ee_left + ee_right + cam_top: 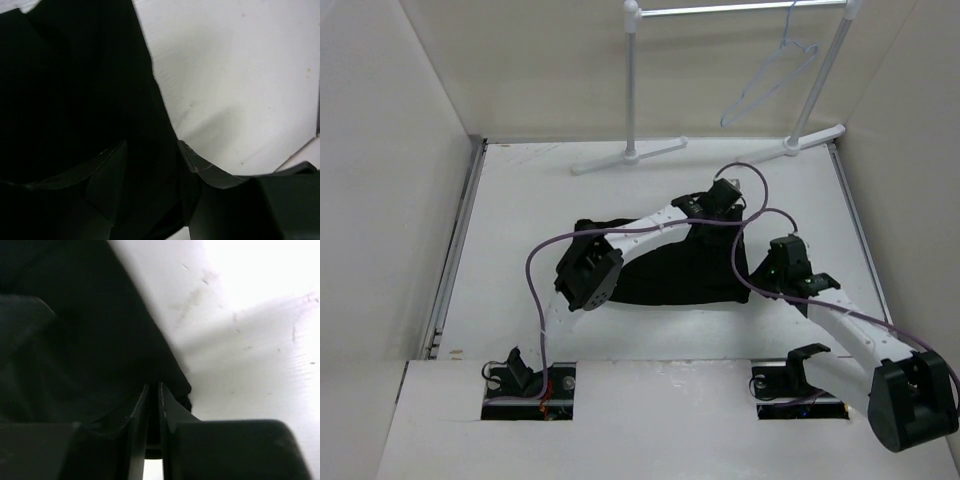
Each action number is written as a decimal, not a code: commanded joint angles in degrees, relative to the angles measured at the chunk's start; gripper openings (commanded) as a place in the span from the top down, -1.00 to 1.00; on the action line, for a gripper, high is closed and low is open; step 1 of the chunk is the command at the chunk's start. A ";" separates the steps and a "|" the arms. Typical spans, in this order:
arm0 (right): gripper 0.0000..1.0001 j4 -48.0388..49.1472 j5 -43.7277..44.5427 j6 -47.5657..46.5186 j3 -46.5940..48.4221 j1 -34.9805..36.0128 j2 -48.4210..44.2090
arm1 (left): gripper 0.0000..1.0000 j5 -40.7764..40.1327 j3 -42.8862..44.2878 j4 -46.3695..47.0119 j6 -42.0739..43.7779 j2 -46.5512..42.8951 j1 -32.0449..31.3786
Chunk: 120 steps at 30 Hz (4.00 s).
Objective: Place the trousers on the hanger
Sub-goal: Fold the trousers at the center of the board, then pick up the hanger from the clothesline.
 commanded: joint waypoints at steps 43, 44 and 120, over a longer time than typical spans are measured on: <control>0.72 15.17 -2.00 12.18 -4.04 10.81 8.81 | 0.09 -8.22 -57.72 34.85 -13.24 -28.54 17.38; 0.71 14.91 -1.56 12.09 -3.78 11.07 9.25 | 0.09 -8.13 -59.30 35.29 -13.15 -29.77 18.61; 0.58 8.13 -23.36 -15.33 94.22 -9.05 54.00 | 0.16 -11.12 -67.05 7.25 -2.87 -66.69 32.42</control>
